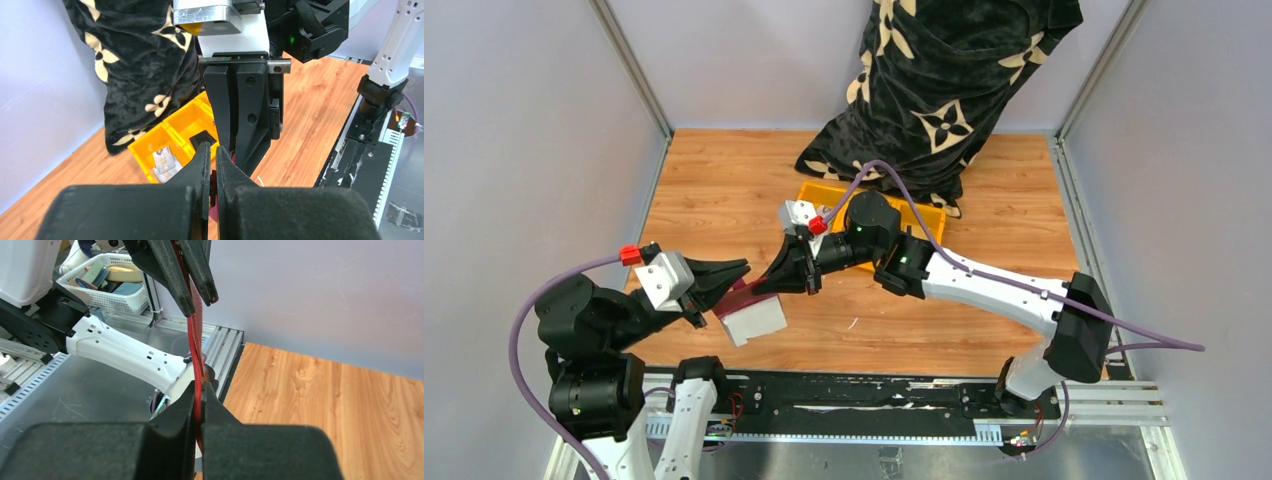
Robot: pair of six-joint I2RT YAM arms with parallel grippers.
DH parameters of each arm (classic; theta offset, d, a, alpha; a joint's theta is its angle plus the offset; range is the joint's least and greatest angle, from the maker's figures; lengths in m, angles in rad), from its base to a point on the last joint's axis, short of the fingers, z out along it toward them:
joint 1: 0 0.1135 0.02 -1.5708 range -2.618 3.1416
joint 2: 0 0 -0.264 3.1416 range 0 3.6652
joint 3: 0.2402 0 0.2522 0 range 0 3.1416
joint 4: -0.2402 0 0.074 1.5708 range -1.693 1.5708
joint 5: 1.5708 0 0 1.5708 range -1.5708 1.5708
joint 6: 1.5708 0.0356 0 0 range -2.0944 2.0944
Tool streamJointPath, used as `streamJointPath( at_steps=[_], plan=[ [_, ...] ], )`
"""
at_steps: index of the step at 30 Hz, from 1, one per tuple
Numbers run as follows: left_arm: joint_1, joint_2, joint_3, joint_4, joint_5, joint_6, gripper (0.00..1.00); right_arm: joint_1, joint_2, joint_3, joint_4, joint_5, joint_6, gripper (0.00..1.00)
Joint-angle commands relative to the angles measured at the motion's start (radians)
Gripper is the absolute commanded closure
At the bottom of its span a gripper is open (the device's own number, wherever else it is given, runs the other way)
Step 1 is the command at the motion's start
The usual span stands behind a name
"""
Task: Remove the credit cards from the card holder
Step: Remove the credit card from the card holder.
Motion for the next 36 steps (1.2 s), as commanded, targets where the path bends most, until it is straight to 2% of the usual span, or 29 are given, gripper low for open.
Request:
streamJointPath(
  at_steps=[1, 2, 3, 4, 5, 6, 9, 11, 14, 21, 23, 30, 36],
  plan=[
    [-0.001, -0.012, 0.014, 0.025, 0.017, -0.012, 0.82, 0.013, 0.011, 0.026, 0.003, 0.018, 0.064, 1.00],
    [-0.001, -0.016, 0.008, 0.025, 0.015, -0.010, 0.60, 0.012, 0.010, 0.030, -0.007, 0.021, 0.074, 1.00],
    [-0.001, -0.024, -0.004, 0.025, 0.005, -0.011, 0.30, 0.006, 0.001, 0.033, -0.017, 0.026, 0.093, 1.00],
    [-0.001, -0.030, -0.010, 0.025, -0.004, -0.014, 0.09, -0.004, -0.007, 0.032, -0.011, 0.025, 0.107, 1.00],
    [-0.001, -0.037, -0.022, 0.025, -0.015, -0.018, 0.01, -0.020, -0.019, 0.025, 0.009, 0.016, 0.141, 1.00],
    [-0.001, -0.044, -0.032, 0.025, -0.022, -0.022, 0.00, -0.032, -0.032, 0.012, 0.032, -0.001, 0.182, 1.00],
    [-0.001, -0.072, -0.061, 0.025, -0.030, -0.034, 0.00, -0.102, -0.075, -0.048, 0.180, -0.078, 0.325, 1.00],
    [-0.001, -0.086, -0.076, 0.026, -0.024, -0.035, 0.00, -0.133, -0.107, -0.078, 0.220, -0.127, 0.370, 1.00],
    [-0.002, -0.095, -0.096, 0.026, -0.016, -0.046, 0.00, -0.153, -0.148, -0.094, 0.191, -0.192, 0.379, 1.00],
    [-0.001, -0.076, -0.104, 0.025, 0.025, -0.073, 0.03, -0.155, -0.169, -0.082, 0.132, -0.234, 0.389, 1.00],
    [-0.001, -0.068, -0.101, 0.025, 0.027, -0.072, 0.07, -0.151, -0.160, -0.073, 0.129, -0.247, 0.398, 1.00],
    [-0.001, -0.034, -0.108, 0.023, 0.095, -0.120, 0.30, -0.110, -0.093, 0.007, 0.110, -0.243, 0.418, 1.00],
    [-0.001, -0.055, -0.150, 0.025, 0.083, -0.121, 0.56, -0.092, -0.052, 0.075, 0.134, -0.236, 0.454, 1.00]
  ],
)
